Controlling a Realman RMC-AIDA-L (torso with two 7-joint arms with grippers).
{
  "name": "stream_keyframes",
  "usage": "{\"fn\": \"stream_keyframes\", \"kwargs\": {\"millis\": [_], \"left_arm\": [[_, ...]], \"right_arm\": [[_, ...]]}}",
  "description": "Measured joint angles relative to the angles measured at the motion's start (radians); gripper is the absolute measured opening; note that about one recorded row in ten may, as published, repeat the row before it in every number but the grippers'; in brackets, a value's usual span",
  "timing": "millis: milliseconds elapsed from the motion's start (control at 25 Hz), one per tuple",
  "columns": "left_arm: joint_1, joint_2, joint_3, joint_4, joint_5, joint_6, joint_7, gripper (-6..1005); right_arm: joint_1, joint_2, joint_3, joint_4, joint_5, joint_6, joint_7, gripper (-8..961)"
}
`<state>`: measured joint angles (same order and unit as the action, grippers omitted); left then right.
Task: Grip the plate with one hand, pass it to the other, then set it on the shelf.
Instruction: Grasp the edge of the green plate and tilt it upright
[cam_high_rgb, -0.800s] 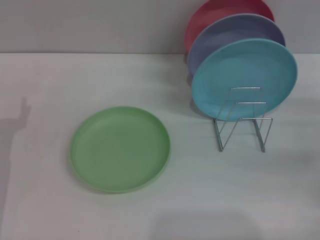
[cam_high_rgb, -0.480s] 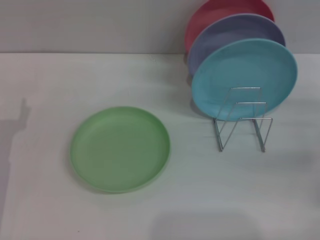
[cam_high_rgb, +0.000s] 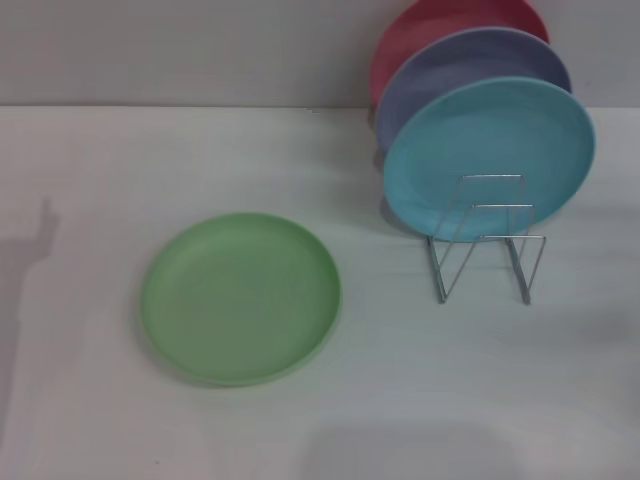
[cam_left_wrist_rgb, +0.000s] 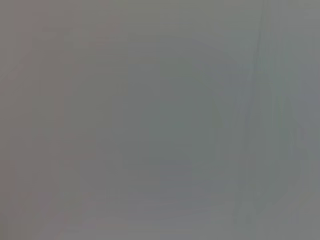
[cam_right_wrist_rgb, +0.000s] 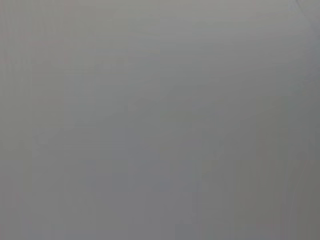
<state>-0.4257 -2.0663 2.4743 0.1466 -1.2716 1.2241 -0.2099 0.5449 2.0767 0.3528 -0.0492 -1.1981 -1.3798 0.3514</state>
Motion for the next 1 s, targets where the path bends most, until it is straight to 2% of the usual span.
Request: {"fn": "stream_keyframes", "kwargs": {"millis": [280, 560, 720, 880, 1000], "left_arm": [[-0.078, 0.002, -0.012, -0.003, 0.01, -0.157, 0.125, 860], [-0.141, 0.007, -0.015, 0.019, 0.135, -0.179, 0.037, 860], [-0.179, 0.007, -0.021, 0.019, 0.157, -0.207, 0.027, 860], [-0.245, 0.007, -0.083, 0.021, 0.172, -0.354, 0.035, 860], [-0.296, 0.016, -0.14, 0.026, 0.209, -0.498, 0.032, 860]], "right_arm": [[-0.02, 0.0, 0.0, 0.008, 0.0, 0.0, -0.001, 641], [-0.026, 0.0, 0.0, 0.008, 0.001, 0.0, -0.006, 641], [-0.028, 0.0, 0.0, 0.008, 0.001, 0.0, -0.006, 640], [-0.028, 0.0, 0.0, 0.008, 0.0, 0.0, -0.006, 640], [-0.028, 0.0, 0.0, 0.008, 0.0, -0.001, -0.006, 641]]}}
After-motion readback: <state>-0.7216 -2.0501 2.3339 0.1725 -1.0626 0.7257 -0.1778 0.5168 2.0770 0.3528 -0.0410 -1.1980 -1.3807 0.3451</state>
